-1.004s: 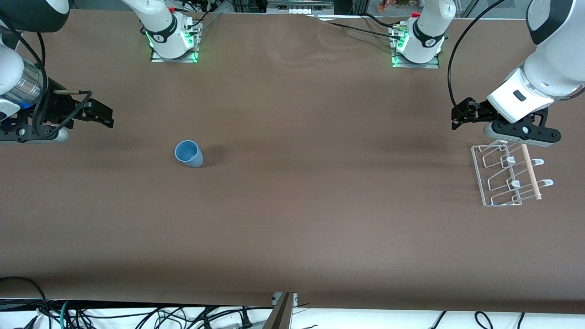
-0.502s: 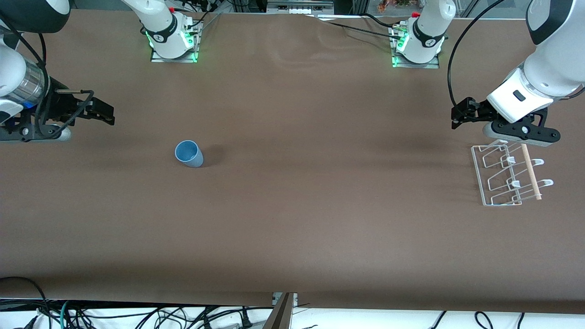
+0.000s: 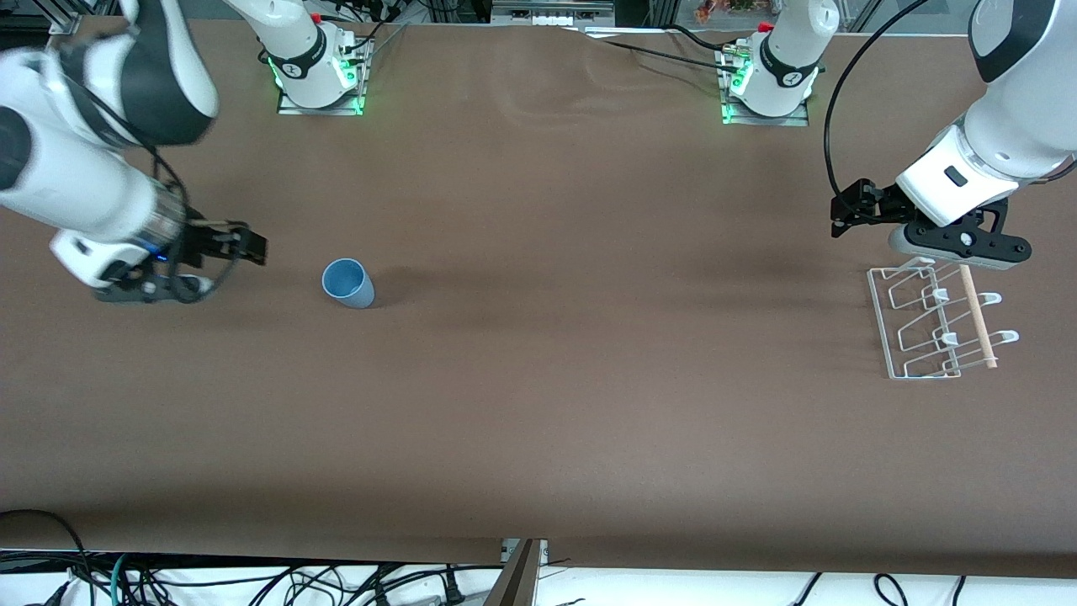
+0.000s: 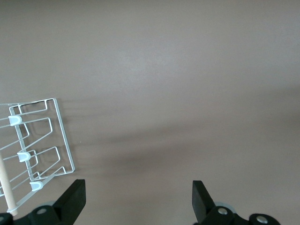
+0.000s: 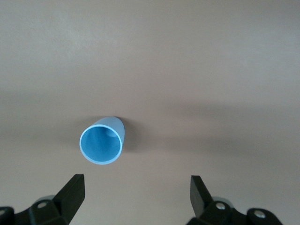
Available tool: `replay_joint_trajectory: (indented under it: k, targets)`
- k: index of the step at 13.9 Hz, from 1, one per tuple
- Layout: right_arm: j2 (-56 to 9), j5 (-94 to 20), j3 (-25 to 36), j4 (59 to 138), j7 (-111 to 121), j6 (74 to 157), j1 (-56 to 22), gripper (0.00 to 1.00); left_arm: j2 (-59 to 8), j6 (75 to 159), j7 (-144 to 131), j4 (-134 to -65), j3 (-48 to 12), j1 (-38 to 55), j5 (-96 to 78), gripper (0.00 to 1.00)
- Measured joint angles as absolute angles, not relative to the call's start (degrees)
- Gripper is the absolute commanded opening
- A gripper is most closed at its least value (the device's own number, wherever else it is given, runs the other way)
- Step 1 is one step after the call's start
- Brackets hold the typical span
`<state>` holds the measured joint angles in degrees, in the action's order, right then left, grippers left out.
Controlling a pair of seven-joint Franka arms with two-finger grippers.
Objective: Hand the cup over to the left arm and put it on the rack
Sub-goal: 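Reach the right gripper down around the blue cup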
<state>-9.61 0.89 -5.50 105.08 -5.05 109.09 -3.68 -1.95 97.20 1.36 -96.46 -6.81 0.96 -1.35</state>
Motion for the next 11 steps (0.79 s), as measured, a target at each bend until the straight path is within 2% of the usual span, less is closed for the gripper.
replay_joint_trajectory:
  k: [3, 5, 11]
  targets:
    - [-11.8, 0.9, -5.8, 113.9, -5.3, 119.5, -4.4, 0.99, -1.9, 97.2, 1.4, -96.5, -6.8, 1.0, -1.4, 1.0]
    - [-13.3, 0.9, -6.1, 117.4, -5.3, 122.2, -4.5, 0.99, -1.9, 97.2, 1.4, -96.5, -6.8, 1.0, -1.4, 1.0]
    - [-17.8, 0.9, -6.8, 118.3, -5.9, 126.3, -5.5, 0.99, -1.9, 97.2, 1.4, -96.4, -6.8, 1.0, -1.4, 1.0]
